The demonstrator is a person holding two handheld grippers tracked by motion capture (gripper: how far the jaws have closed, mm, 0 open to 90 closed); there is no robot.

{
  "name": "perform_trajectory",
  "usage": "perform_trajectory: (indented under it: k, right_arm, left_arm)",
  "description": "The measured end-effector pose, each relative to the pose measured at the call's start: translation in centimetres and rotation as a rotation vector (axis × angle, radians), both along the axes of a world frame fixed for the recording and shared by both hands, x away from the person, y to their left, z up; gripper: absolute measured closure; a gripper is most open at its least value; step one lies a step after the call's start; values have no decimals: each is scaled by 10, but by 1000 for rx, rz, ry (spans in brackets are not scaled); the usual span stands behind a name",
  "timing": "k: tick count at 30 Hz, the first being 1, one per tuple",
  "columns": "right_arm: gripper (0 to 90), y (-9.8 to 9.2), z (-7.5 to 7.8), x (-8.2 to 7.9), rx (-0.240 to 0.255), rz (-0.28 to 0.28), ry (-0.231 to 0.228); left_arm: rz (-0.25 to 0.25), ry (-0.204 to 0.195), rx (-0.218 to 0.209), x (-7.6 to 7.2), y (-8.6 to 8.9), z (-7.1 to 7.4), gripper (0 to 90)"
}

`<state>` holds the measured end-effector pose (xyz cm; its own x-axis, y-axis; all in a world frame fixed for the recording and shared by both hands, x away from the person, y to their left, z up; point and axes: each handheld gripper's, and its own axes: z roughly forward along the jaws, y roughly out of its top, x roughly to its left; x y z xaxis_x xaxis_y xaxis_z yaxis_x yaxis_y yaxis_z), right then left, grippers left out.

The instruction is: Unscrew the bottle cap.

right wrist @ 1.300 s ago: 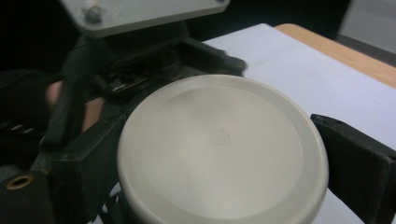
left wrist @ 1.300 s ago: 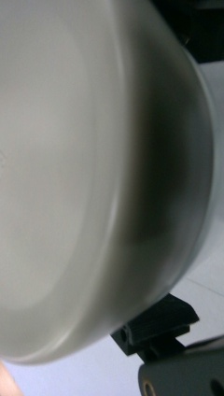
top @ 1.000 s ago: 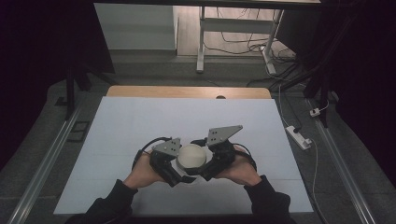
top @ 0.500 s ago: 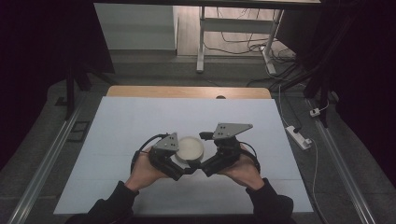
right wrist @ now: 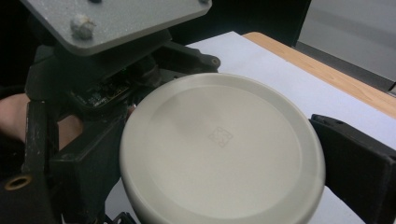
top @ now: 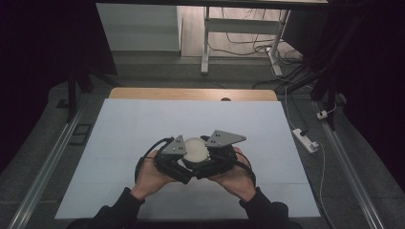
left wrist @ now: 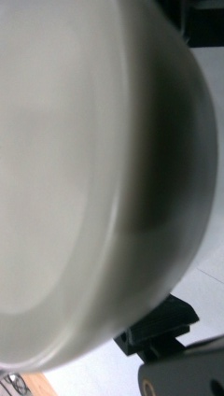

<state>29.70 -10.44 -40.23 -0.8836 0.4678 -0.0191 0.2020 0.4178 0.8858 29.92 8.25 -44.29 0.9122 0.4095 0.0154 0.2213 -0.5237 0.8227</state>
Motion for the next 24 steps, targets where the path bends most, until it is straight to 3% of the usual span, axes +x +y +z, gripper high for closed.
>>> perform_trajectory:
  k: [3, 4, 5, 6, 11, 14, 24]
  right_arm:
    - [66, -3, 0, 2, -4, 54, 20]
    - [66, -5, 0, 3, -6, 78, 24]
    - [66, -5, 0, 3, -6, 78, 24]
    - [66, -8, 1, 6, -4, 121, 46]
    - [67, -13, 1, 10, 16, 206, 79]
    - [67, -14, -1, 11, 14, 248, 92]
    - [67, -15, -4, 14, 14, 237, 84]
  left_arm:
    - [-45, 11, -7, 2, 1, -1, 74]
    - [-96, 25, -15, 3, 3, -2, 74]
    - [-96, 25, -15, 3, 3, -2, 74]
    - [-138, 36, -26, 5, 5, -2, 74]
    - [-210, 54, -32, 6, 6, -3, 74]
    - [-231, 61, -24, 6, 6, -5, 74]
    - [-217, 58, 4, 9, 5, -10, 74]
